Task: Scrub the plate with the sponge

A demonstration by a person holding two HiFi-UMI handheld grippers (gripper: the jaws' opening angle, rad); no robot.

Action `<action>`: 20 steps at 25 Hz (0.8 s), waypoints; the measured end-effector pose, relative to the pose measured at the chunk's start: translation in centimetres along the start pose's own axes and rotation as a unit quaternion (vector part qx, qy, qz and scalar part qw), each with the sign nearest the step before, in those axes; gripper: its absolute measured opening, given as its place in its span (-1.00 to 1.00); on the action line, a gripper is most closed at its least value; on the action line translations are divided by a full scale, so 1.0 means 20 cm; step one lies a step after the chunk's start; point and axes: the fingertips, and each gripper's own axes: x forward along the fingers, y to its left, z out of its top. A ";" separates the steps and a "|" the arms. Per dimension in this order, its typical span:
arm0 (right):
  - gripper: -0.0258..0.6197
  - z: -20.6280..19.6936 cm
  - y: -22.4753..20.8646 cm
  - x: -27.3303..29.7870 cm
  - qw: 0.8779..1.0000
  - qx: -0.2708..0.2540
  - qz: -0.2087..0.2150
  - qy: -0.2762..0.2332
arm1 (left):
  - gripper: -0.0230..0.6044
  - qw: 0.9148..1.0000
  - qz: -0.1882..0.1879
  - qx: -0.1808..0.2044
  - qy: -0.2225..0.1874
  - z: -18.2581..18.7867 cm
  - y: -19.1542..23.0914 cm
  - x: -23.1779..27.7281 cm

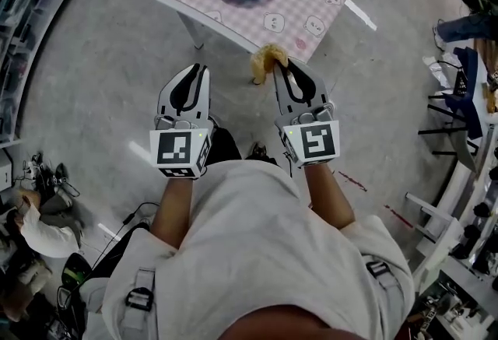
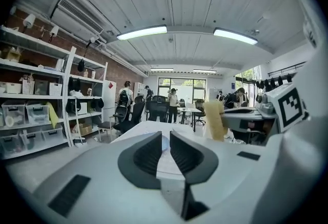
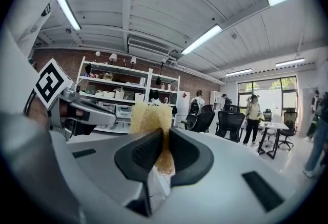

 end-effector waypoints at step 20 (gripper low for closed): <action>-0.78 -0.15 -0.18 0.73 0.996 0.016 -0.062 0.057 | -0.75 0.996 -0.072 -0.014 0.042 -0.01 0.59 0.57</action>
